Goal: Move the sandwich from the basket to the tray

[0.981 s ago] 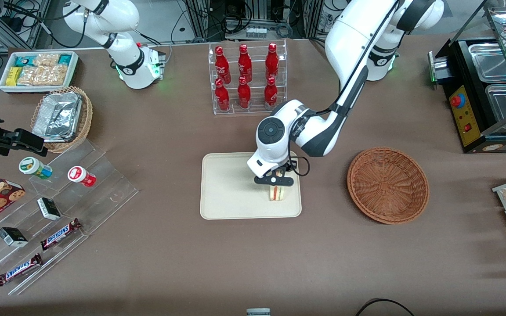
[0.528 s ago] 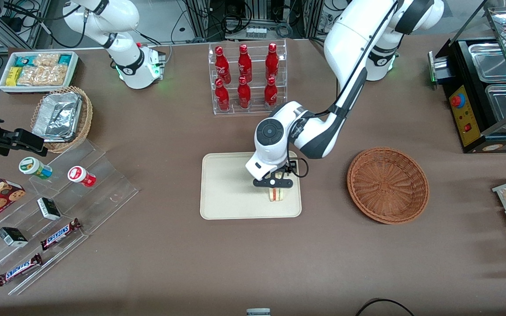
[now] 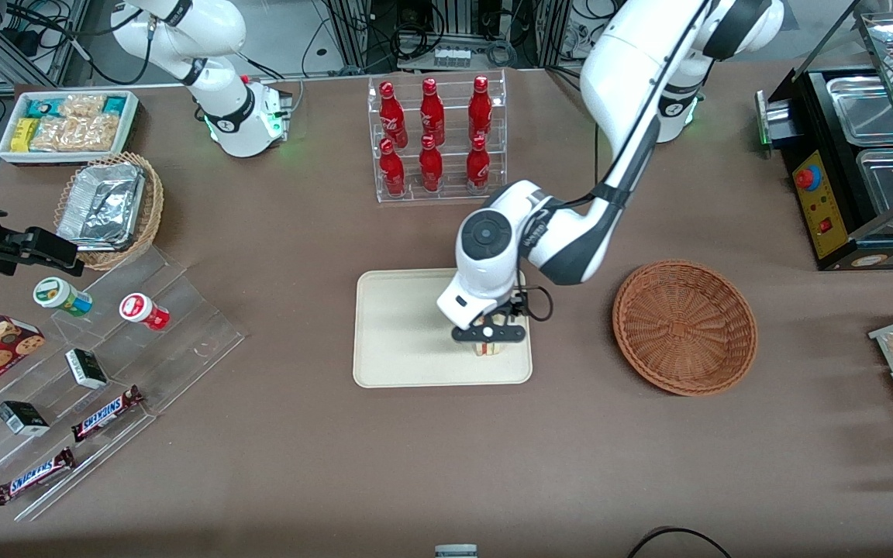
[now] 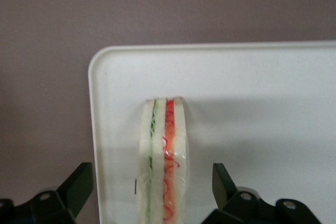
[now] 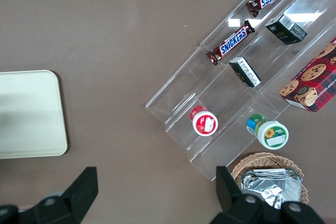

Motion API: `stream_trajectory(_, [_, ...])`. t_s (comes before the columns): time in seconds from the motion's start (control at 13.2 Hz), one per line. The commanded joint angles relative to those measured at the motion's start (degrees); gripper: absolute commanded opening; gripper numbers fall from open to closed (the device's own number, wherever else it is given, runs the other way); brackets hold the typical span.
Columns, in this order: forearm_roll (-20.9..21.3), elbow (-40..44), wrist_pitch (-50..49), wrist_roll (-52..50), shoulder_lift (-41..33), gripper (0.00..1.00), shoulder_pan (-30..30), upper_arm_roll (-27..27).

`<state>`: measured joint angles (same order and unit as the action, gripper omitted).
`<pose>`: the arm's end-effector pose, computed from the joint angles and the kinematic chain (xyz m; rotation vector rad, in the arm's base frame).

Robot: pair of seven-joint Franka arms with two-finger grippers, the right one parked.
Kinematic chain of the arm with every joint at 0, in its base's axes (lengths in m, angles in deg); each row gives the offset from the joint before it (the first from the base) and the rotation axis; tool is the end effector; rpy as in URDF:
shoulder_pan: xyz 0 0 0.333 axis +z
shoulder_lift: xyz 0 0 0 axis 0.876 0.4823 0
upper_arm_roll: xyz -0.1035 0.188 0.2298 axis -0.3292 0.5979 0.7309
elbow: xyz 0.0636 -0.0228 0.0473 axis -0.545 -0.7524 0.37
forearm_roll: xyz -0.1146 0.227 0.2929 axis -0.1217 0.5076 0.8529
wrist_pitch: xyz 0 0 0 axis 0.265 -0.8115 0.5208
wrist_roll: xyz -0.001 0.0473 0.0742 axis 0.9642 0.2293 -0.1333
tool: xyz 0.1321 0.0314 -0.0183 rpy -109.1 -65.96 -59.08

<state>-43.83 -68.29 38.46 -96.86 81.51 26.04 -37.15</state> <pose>0.5616 -0.4433 0.2645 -3.1264 -0.0328 -0.0373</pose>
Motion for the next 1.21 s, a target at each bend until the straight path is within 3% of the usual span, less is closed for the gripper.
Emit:
stream_trajectory(0.0, [-1.97, 2.72, -7.57, 2.55, -3.3, 1.0, 4.86, -0.16])
stream_trajectory(0.23, [-2.23, 3.43, -16.29, 17.66, -8.05, 1.0, 9.35, 0.01])
stream_trajectory(0.83, [-6.97, 2.9, -27.56, 26.65, -18.59, 1.0, 25.79, -0.08])
stream_trajectory(1.13, [-7.33, 2.81, -33.44, 32.44, -22.9, 1.0, 32.91, -0.08])
